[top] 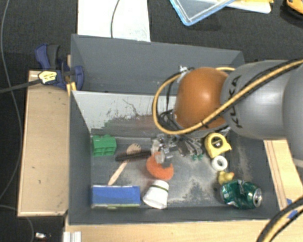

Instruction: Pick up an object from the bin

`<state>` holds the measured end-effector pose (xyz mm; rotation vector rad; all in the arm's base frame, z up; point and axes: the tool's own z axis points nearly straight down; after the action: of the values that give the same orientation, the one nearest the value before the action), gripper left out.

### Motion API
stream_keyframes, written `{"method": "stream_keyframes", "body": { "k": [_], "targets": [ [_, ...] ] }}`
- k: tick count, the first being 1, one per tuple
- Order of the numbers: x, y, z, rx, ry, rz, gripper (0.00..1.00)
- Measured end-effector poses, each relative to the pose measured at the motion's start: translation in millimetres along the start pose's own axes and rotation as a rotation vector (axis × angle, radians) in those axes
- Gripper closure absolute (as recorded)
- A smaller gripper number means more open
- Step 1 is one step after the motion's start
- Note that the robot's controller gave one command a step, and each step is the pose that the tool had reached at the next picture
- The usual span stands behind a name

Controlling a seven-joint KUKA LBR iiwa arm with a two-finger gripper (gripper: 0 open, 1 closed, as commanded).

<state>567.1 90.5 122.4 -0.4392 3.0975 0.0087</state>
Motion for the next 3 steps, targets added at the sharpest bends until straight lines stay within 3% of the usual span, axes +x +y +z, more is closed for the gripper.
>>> {"method": "stream_keyframes", "body": {
  "k": [1,2,3],
  "targets": [
    [-7.8,2,-7,0.002,-0.018,-0.053,1.00],
    [-9.1,8,32,0.001,-0.014,-0.031,1.00],
    [-17.6,15,47,0.001,-0.016,-0.031,1.00]
  ]
}}
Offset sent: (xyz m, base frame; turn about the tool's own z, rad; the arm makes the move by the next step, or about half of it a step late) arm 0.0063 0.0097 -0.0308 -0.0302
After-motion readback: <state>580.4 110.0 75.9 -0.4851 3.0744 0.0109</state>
